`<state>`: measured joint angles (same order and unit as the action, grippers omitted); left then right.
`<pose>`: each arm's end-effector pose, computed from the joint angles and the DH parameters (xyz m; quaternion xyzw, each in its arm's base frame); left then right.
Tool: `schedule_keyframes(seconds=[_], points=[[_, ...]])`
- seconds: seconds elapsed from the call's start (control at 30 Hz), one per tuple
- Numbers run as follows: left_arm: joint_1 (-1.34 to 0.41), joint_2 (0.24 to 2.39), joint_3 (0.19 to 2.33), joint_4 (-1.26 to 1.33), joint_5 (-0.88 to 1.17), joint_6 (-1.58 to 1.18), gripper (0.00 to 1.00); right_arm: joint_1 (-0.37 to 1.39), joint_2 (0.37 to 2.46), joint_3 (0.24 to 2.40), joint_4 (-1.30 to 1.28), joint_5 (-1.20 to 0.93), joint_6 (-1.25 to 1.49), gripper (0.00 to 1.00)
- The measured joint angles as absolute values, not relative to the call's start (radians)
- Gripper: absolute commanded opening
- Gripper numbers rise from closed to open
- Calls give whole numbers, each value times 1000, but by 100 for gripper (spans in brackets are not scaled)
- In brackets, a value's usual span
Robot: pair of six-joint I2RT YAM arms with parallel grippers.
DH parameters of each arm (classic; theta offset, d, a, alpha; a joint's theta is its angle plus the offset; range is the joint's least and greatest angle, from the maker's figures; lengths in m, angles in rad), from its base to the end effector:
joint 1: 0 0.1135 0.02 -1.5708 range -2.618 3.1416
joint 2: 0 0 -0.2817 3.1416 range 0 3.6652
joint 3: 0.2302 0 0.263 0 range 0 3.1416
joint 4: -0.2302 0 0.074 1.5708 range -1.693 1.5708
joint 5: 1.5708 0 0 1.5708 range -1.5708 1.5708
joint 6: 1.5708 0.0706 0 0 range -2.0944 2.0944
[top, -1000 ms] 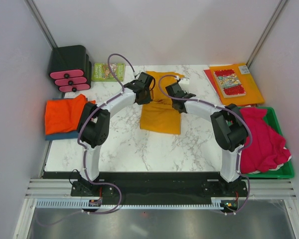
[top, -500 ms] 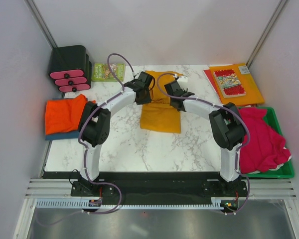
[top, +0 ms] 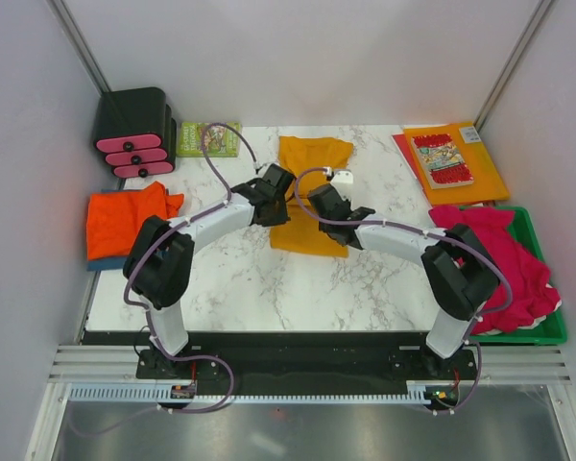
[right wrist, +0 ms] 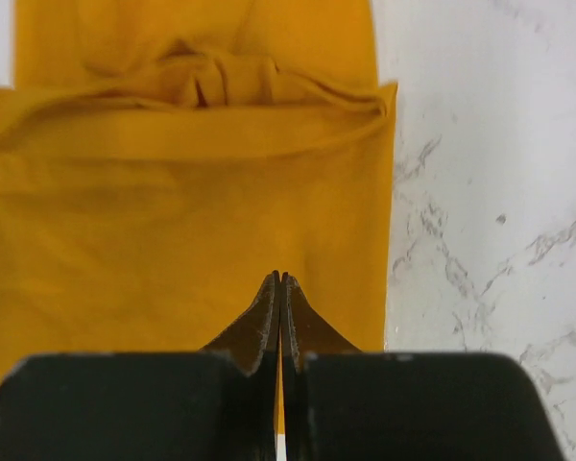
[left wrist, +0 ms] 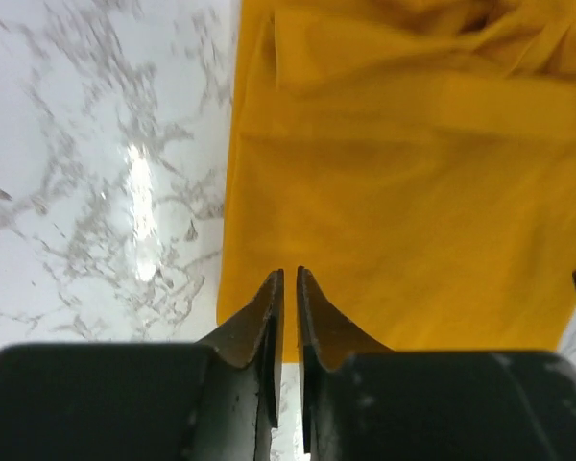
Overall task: Fold and stack the t-shirts
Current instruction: Fold the folded rectangular tshirt in 1/3 of the way
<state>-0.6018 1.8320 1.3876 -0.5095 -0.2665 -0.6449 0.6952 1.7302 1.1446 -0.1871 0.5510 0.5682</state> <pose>0.3666 -0.2292 0.2138 -0.0607 0.9433 -0.0729 0.3182 0.3365 0.2325 0.2065 0.0492 0.8916 0.0185 0.4498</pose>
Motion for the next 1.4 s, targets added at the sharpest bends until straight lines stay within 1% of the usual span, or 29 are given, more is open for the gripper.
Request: schedule_keyframes(seconds=[0.03,0.1,0.37,0.67,0.7,0.77,0.8,0.87,0.9,0.93,0.97,1.0,1.03,1.07,1.1,1.13,1.17,1.2,1.23,1.3,1.4], points=[[-613,1834,1353,-494,-253,-648,11,697,1744,1128,-189,543,579,0],[-630,1849,1306,-490,-234,-654,10,699,1778,1101,-192,528,600,0],[-670,1881,1205,-434,-227,-680,8,728,1820,1029,-178,527,659,0],[-702,1748,1022,-360,-224,-749,8,806,1709,882,-147,553,741,0],[-710,1732,1002,-361,-224,-756,8,820,1691,863,-152,554,752,0],[-722,1703,972,-364,-223,-767,13,842,1662,834,-164,557,772,0],[-725,1696,965,-368,-223,-770,23,849,1651,826,-174,557,777,9],[-733,1689,963,-380,-223,-773,32,853,1639,825,-200,559,781,22],[-737,1686,965,-385,-223,-777,42,853,1636,825,-210,562,781,29],[-739,1680,967,-397,-225,-778,46,853,1633,834,-237,569,775,38],[-743,1669,969,-411,-228,-778,49,853,1631,847,-260,578,766,40],[-745,1654,970,-426,-231,-780,50,853,1628,868,-285,585,754,41],[-748,1632,971,-442,-235,-781,50,853,1626,897,-308,592,739,36],[-749,1608,976,-455,-235,-780,49,852,1625,930,-319,600,723,27],[-749,1586,985,-464,-236,-780,43,851,1624,971,-330,603,699,15],[-750,1573,994,-469,-236,-780,40,850,1625,1006,-333,604,682,0],[-750,1561,1016,-471,-235,-778,36,848,1630,1050,-335,606,664,0],[-751,1560,1032,-467,-234,-779,31,848,1640,1098,-336,607,647,0],[-751,1562,1050,-458,-233,-778,29,847,1662,1155,-331,608,634,0],[-749,1571,1055,-454,-228,-779,27,841,1704,1221,-316,601,616,0],[-749,1601,1039,-453,-225,-780,26,830,1750,1241,-302,590,606,0]])
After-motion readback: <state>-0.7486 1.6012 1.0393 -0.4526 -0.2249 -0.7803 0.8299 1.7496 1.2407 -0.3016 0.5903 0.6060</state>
